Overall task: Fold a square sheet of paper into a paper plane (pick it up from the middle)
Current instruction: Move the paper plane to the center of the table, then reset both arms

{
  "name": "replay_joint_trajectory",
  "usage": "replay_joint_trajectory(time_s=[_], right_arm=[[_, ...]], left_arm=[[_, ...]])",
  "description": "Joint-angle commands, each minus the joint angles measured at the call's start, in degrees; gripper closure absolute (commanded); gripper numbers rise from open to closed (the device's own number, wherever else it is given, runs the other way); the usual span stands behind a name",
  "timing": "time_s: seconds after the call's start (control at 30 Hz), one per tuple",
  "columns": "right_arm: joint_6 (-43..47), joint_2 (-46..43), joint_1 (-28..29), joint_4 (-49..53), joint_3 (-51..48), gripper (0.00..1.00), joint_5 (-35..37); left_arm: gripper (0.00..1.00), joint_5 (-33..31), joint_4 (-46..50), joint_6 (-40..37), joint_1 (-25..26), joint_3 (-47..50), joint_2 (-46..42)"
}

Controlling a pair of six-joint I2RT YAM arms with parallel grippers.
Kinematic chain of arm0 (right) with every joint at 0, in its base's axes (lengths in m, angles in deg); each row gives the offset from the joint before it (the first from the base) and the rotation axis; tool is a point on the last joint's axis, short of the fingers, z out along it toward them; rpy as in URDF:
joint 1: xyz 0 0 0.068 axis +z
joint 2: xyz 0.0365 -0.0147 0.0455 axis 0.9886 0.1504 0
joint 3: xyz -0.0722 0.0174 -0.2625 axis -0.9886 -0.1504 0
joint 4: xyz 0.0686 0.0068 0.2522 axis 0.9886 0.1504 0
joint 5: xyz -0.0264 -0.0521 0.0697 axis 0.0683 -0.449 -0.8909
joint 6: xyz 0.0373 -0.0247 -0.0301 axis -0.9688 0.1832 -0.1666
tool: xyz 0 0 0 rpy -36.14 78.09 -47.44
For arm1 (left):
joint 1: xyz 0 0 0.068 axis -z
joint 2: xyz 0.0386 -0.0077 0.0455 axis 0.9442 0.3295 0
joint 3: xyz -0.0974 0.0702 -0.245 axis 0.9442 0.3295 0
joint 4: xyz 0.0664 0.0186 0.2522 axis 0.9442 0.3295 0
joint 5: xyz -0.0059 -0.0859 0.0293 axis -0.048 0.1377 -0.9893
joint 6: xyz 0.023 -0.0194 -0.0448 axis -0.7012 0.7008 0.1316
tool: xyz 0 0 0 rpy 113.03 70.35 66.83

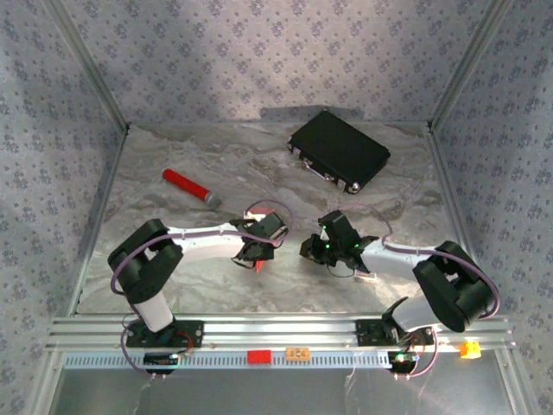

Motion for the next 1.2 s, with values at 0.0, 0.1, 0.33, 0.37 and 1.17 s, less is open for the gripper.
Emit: replay_joint_trajectory(time_s=[0.0,0.1,0.33,0.37,1.17], right_arm=[[0.4,-0.1,0.3,-0.1,1.1,0.86,0.2],[0.4,-0.4,0.3,-0.1,1.0,0.86,0.3],[1.3,-2.2,-0.1,1.3,1.1,0.85,1.0],[1.5,-2.4,0.0,1.4,1.1,0.85,1.2],[13.9,-30.9,-3.1,26.4,5.9,0.47,27.7]], left_arm=[[0.67,1.0,3.2,2.9,0.9,-0.6,1.8],[0.67,0.4,4.4,3.8,1.1,-1.3,1.4],[0.63,-0.8,5.5,4.6,1.2,-2.1,-1.9],[0.63,-0.9,5.5,4.7,1.2,-2.1,-2.4],[0.49,-16.5,7.0,-2.3,-0.7,4.2,-26.3]])
